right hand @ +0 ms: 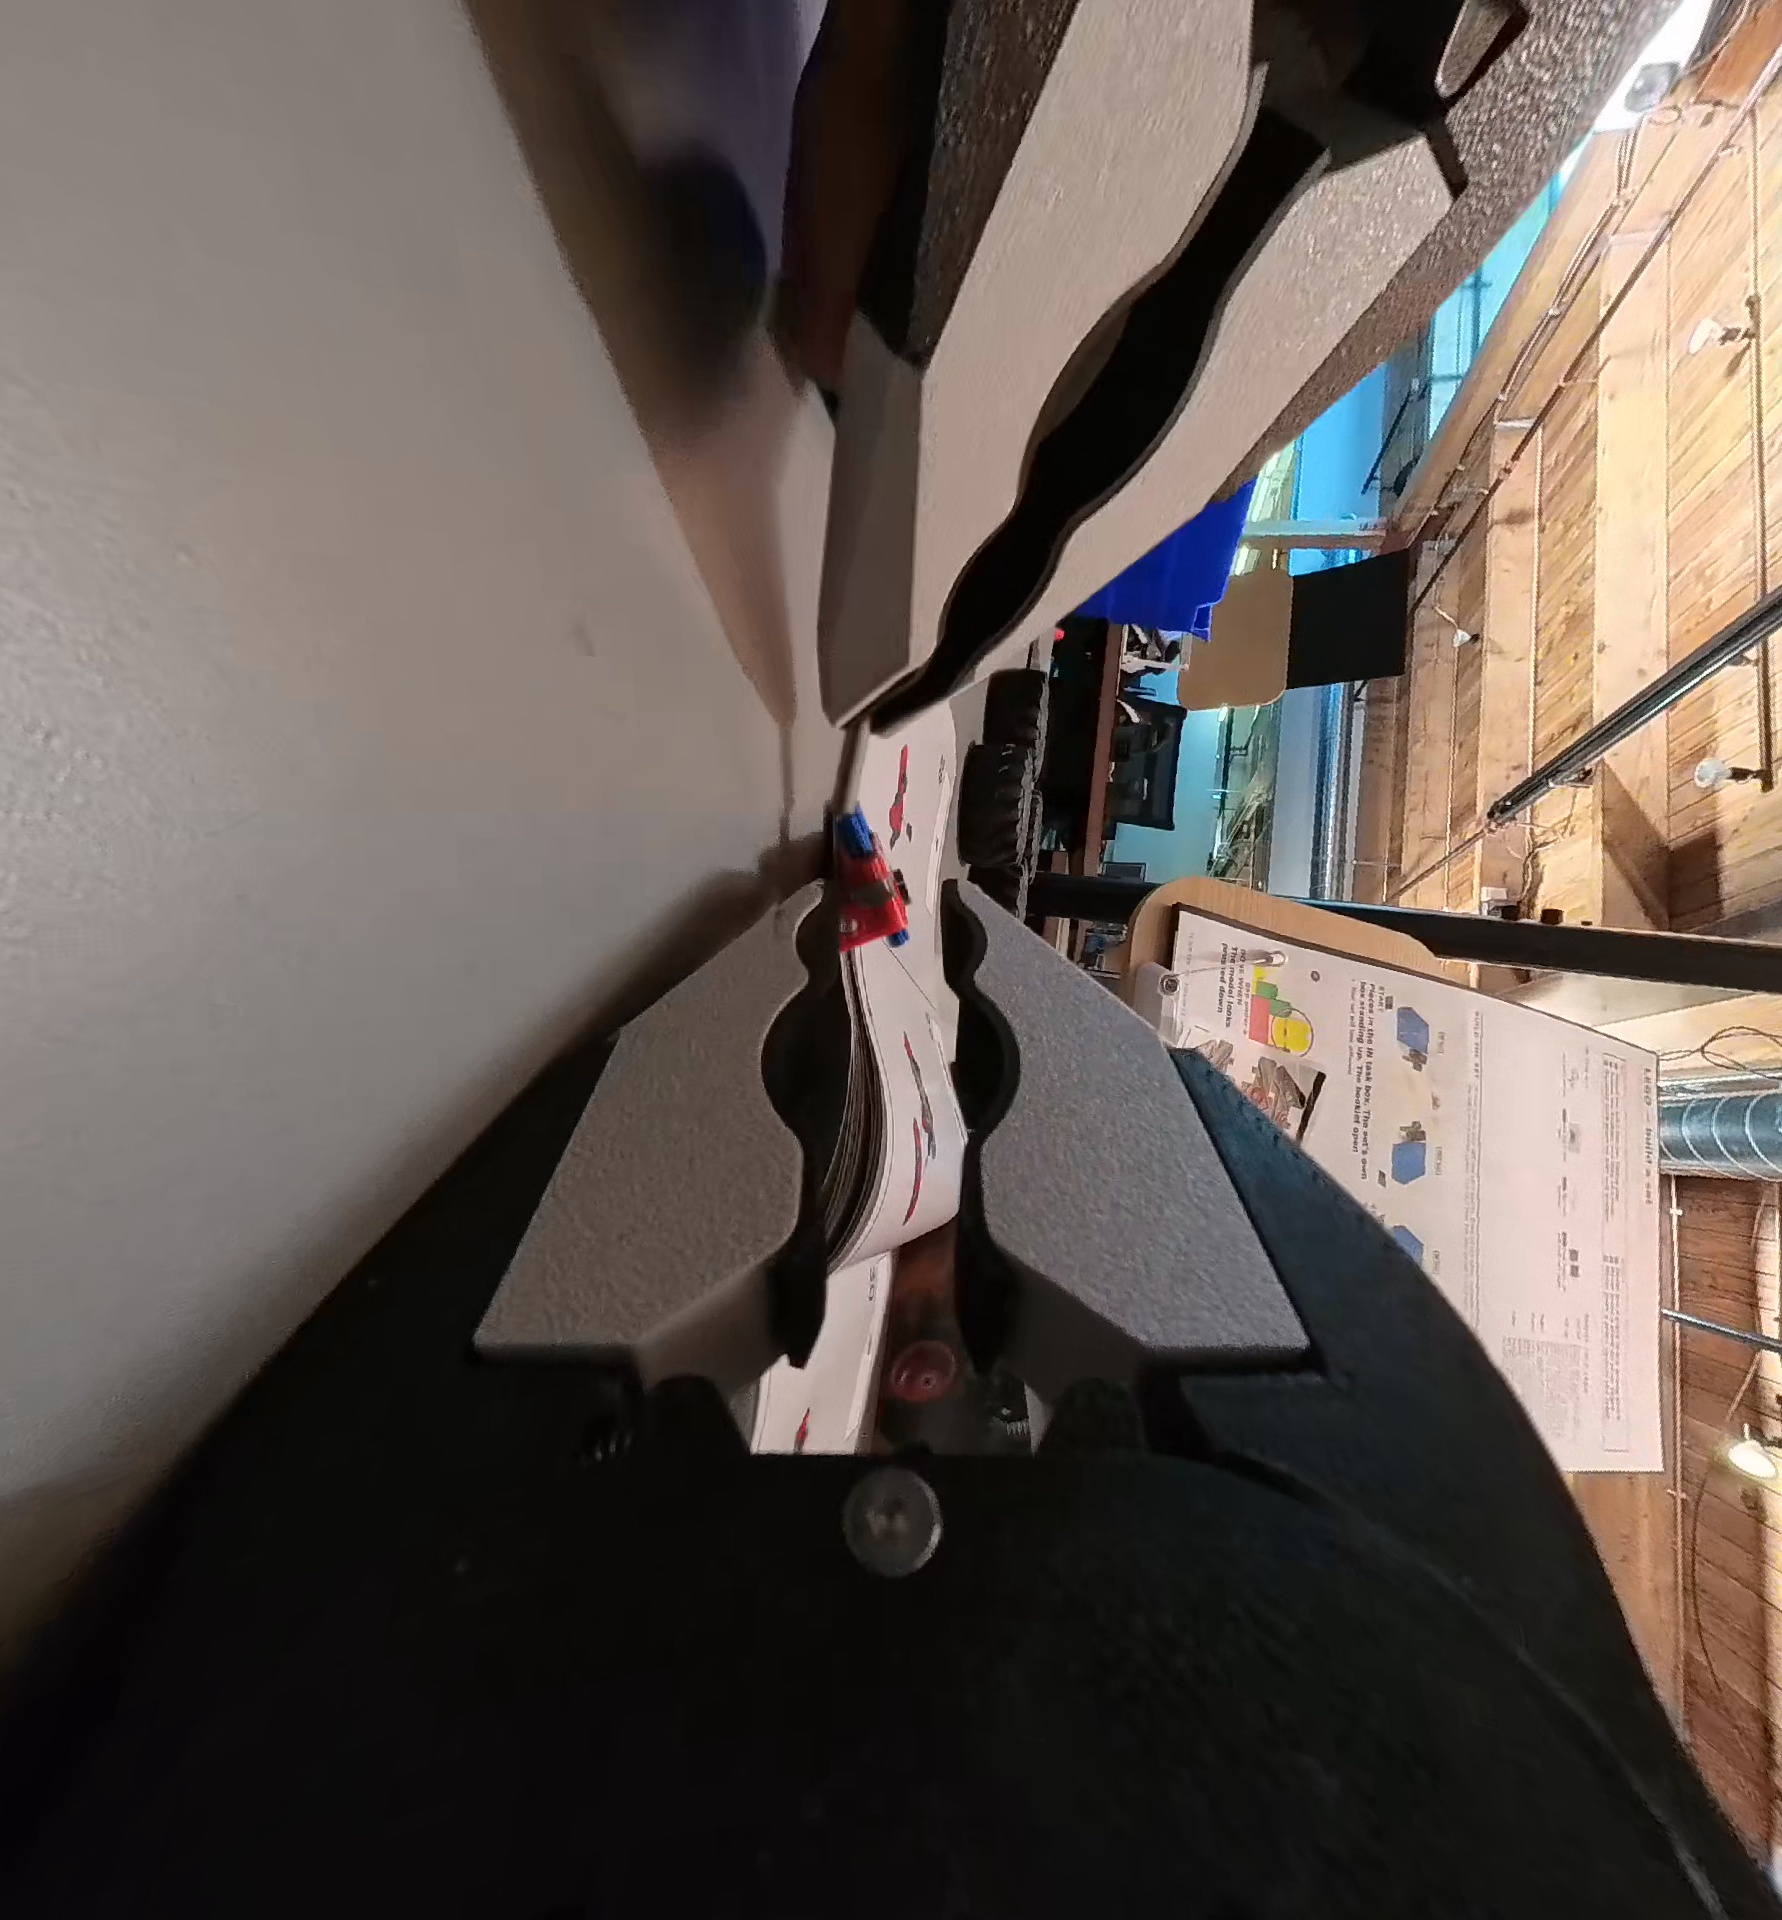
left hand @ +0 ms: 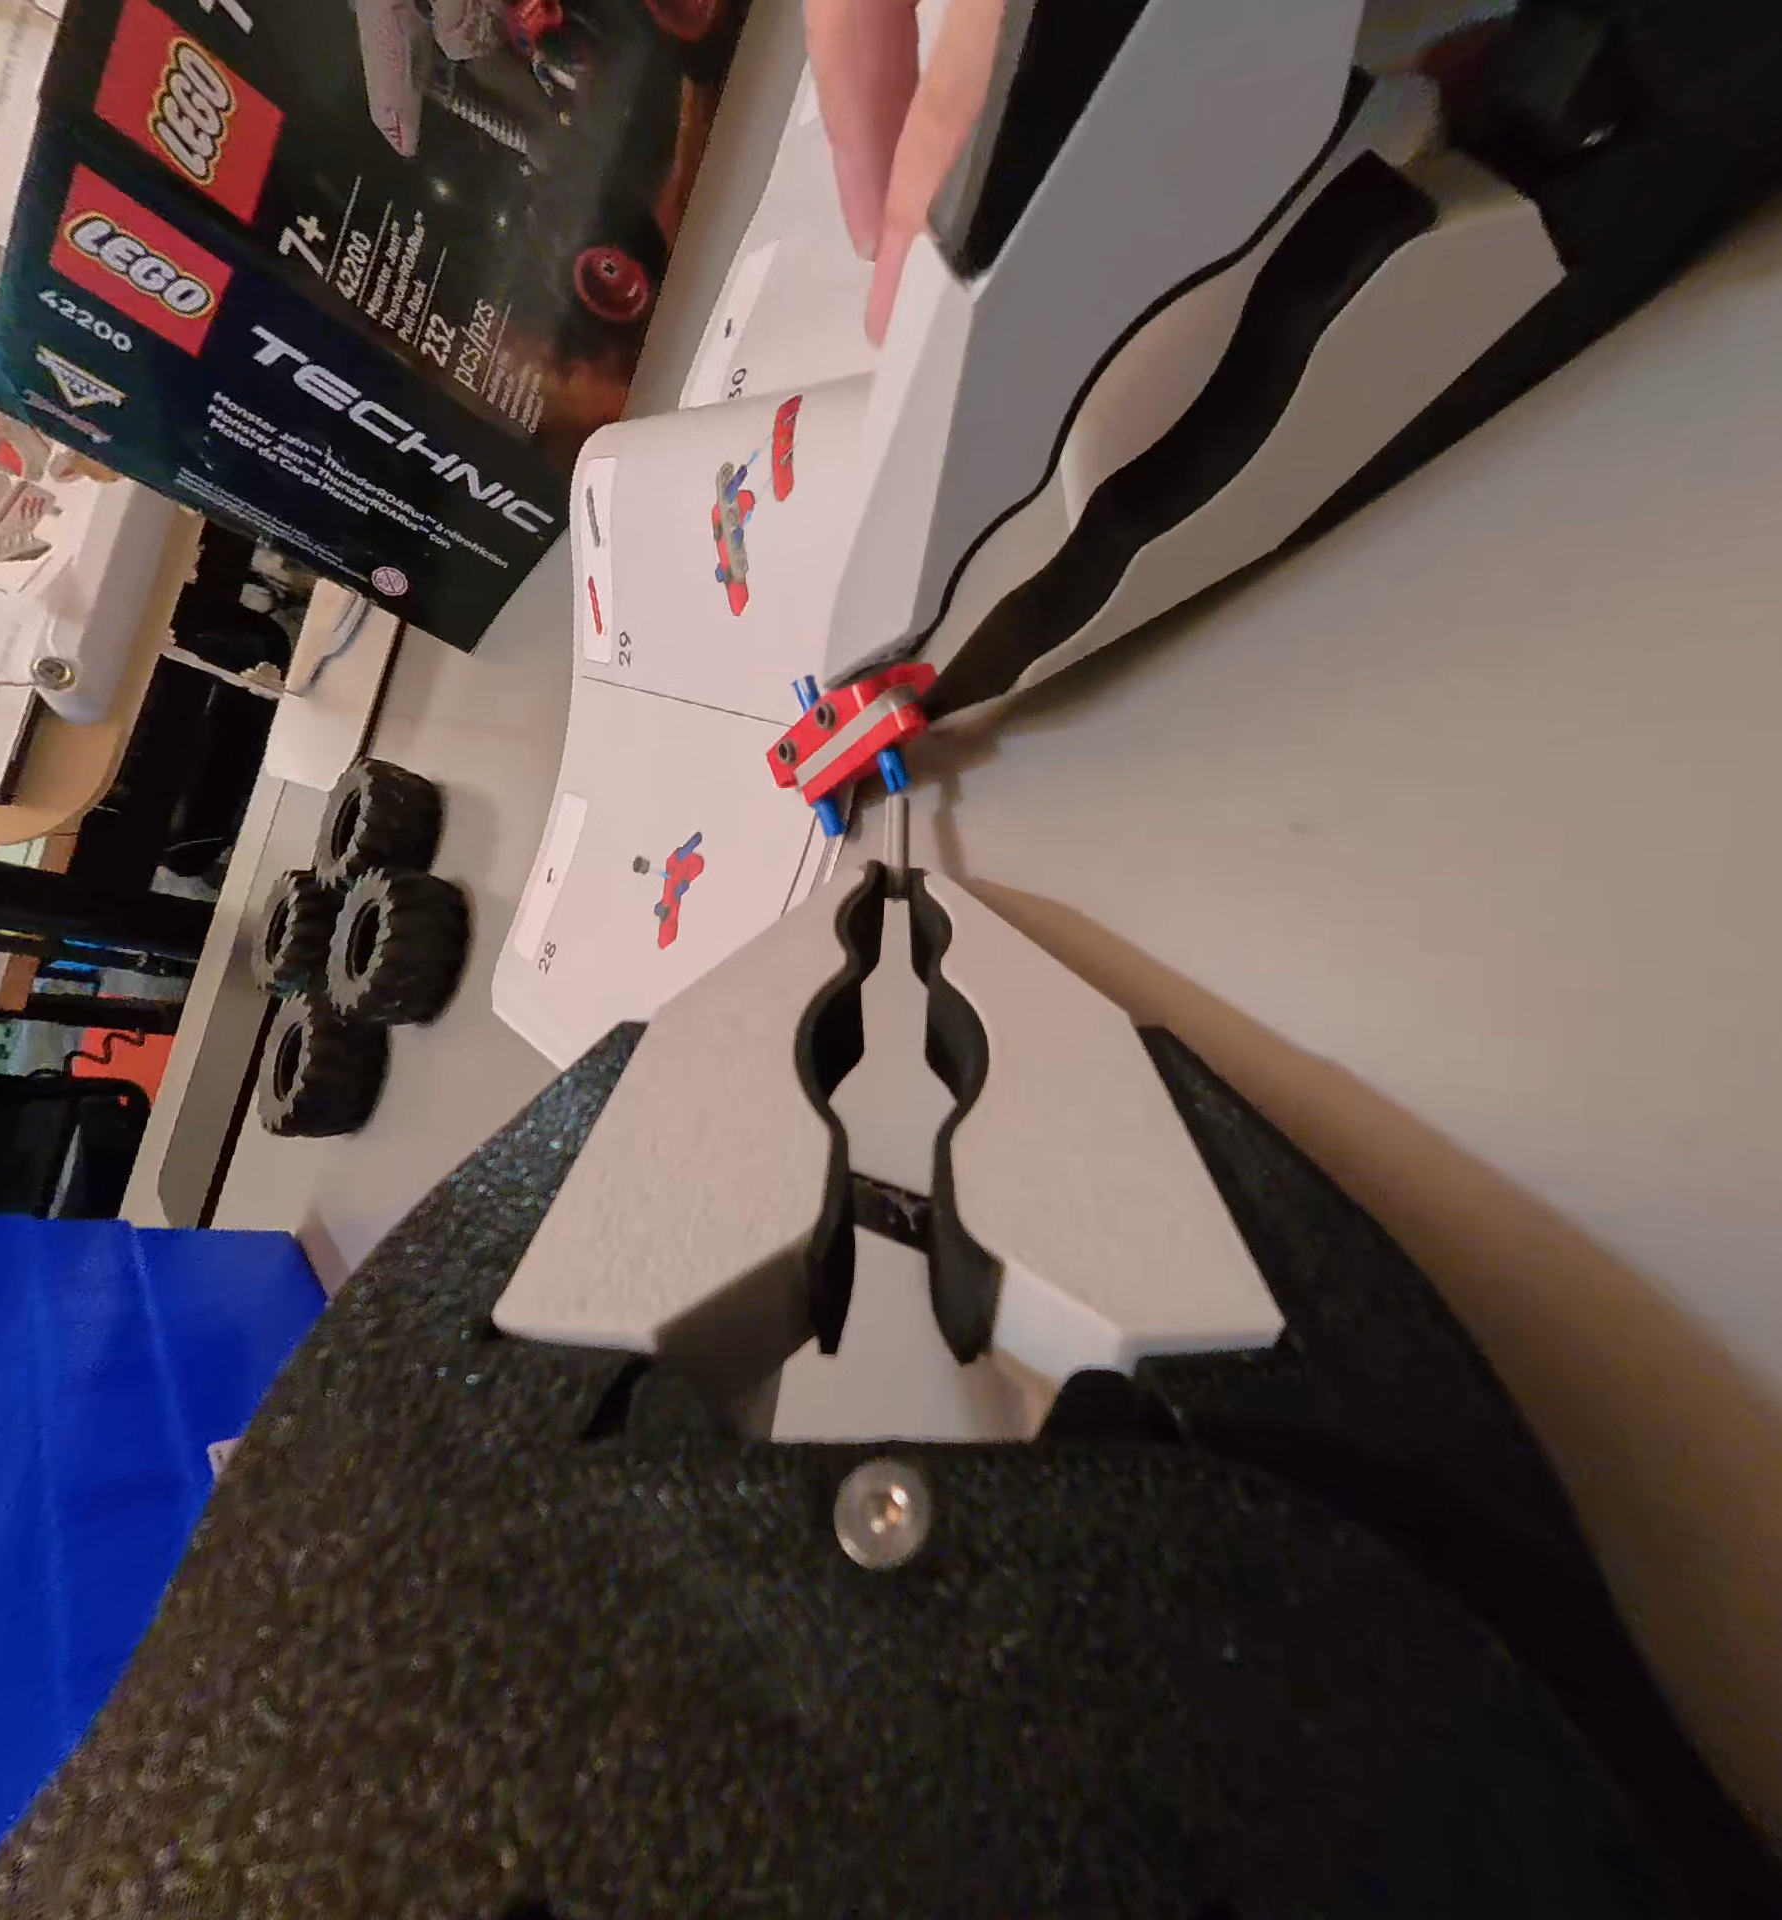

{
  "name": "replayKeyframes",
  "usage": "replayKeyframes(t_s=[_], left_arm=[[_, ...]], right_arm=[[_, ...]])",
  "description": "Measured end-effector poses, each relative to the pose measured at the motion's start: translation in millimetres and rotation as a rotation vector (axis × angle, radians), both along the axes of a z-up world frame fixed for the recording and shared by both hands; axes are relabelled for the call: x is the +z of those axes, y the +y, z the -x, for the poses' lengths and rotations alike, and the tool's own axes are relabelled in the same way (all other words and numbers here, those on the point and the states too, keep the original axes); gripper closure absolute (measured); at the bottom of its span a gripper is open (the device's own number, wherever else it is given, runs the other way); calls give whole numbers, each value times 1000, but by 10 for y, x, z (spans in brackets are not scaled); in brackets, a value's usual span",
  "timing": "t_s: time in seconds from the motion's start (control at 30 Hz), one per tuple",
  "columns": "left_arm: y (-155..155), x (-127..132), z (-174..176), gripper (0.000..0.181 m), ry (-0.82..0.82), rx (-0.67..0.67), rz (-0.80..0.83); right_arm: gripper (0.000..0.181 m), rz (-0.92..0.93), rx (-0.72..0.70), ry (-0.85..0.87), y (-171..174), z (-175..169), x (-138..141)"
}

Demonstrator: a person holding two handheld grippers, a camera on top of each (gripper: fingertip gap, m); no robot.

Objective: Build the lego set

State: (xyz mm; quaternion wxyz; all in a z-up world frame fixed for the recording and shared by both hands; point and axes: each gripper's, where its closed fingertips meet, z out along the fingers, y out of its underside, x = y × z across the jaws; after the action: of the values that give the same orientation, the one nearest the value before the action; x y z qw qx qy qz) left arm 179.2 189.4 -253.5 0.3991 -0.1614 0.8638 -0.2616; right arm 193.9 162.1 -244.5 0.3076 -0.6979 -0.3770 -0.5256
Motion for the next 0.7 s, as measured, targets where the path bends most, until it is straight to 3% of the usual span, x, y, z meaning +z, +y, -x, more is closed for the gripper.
replayKeyframes(t_s=[0.7], left_arm=[[46, 4, -67, 180, -14, 62, 0]], right_arm=[[173, 7, 6, 73, 65, -15, -41]])
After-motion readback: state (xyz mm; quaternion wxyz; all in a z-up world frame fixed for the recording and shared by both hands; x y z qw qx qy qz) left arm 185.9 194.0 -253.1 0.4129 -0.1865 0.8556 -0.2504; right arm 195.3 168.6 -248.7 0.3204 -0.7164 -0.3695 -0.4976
